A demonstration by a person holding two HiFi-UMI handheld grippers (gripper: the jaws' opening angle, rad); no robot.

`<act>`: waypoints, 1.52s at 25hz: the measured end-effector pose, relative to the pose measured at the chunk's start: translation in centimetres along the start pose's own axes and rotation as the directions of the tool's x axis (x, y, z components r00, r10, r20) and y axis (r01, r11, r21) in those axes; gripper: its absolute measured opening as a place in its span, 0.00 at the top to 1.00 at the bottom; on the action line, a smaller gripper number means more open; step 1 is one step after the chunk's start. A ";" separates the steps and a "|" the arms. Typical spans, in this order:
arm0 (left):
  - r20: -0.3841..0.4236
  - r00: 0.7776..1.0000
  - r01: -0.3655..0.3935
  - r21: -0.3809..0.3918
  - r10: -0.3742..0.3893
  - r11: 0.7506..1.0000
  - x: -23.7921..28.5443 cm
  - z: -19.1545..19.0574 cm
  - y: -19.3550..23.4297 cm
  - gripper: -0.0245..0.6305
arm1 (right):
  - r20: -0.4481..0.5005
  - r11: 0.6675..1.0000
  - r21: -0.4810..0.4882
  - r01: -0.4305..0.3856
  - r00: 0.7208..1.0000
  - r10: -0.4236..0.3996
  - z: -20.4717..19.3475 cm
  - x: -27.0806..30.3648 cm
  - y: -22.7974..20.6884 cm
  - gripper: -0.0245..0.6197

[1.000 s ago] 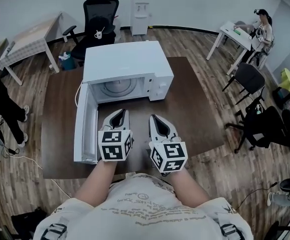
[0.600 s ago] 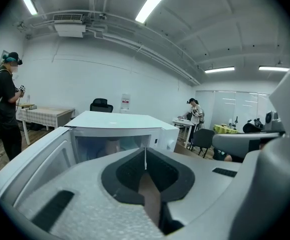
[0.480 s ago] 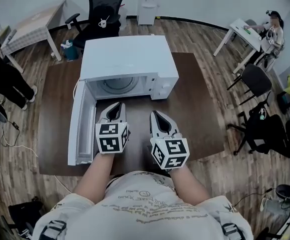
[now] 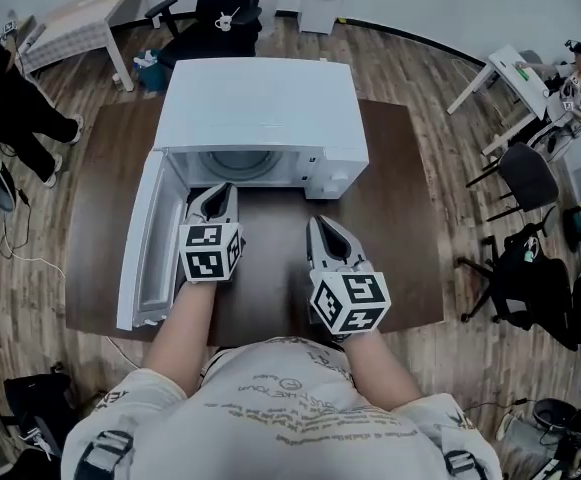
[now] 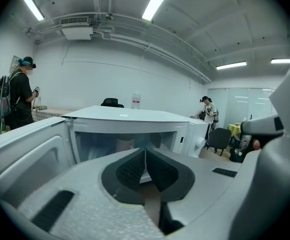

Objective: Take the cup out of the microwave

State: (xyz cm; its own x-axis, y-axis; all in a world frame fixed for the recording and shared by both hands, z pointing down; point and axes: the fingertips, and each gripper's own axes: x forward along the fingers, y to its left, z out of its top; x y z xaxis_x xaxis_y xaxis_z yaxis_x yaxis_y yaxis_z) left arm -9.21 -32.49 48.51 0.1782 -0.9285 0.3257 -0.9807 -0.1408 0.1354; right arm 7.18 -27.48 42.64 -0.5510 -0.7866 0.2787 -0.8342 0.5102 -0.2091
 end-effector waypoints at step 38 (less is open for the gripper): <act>-0.108 0.993 0.053 0.142 -0.038 0.988 18.3 -7.0 4.8 0.79 | -0.091 0.959 -0.060 0.278 0.955 -0.282 -2.8 -5.7 -5.7 0.94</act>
State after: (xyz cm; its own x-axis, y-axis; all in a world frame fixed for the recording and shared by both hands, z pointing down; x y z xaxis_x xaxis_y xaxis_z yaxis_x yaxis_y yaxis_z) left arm -10.08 -47.71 61.69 0.2228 -0.8799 0.4197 -0.9713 -0.2372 0.0183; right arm 15.00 -24.93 44.84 -0.2928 -0.8634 0.4108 -0.9542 0.2917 -0.0670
